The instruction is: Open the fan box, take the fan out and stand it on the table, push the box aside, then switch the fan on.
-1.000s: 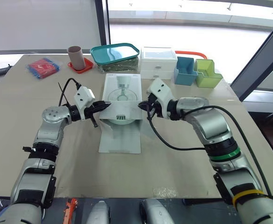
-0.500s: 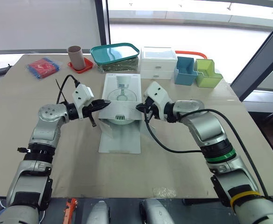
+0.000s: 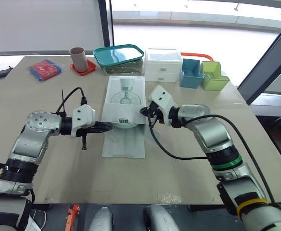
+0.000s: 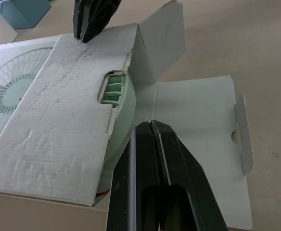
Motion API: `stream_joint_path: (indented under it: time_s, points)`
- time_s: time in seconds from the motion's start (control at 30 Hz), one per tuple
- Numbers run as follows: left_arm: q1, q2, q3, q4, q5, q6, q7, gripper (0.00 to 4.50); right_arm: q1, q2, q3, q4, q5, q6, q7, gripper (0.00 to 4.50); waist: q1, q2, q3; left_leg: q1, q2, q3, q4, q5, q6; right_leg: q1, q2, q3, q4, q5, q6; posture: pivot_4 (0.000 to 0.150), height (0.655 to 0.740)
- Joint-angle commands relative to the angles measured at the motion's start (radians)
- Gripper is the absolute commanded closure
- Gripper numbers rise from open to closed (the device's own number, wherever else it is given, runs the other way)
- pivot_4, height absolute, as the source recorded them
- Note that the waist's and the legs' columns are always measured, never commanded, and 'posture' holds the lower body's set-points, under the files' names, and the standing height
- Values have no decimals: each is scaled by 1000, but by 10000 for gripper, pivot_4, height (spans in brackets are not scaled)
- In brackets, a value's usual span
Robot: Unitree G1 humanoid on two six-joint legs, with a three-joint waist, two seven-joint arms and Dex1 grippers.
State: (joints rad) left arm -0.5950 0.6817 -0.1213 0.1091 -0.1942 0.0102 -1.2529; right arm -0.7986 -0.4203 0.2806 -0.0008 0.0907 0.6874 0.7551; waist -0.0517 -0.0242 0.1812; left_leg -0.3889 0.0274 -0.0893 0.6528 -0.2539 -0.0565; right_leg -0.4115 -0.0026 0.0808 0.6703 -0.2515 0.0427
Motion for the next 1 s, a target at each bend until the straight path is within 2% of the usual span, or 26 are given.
stream_joint_path:
  time_s: [0.03, 0.37, 0.77, 1.0]
  points:
    - [-55, -25, -15, 33, 28, -53, 20, 45000, 9, 2, 13, -28, -6, 7, 2, 44151, 1, 0, 0, 0, 0, 0, 0, 0, 0, 0, 0, 0, 0, 0, 0, 1500, 7400]
    - [-68, 11, -67, 101, 121, -164, -12, 45000, 12, -3, 7, -30, -11, 0, -3, 44151, -5, 0, 0, 0, 0, 0, 0, 0, 0, 0, 0, 0, 0, 0, 0, 1500, 7400]
    - [-47, 193, -49, 82, 148, -193, -118, 45000, 8, 13, 11, -13, -22, -20, -3, 44151, -7, 0, 0, -1, 0, 0, 0, 0, 0, -2, 0, 0, 1, 0, 0, 1500, 7400]
    - [-52, 239, -46, 119, 153, -178, -130, 45000, 8, 20, 12, -4, -26, -27, -2, 44151, -9, 0, 0, -1, 0, 1, -1, 0, 0, -3, 0, 0, 2, -1, -1, 1500, 7400]
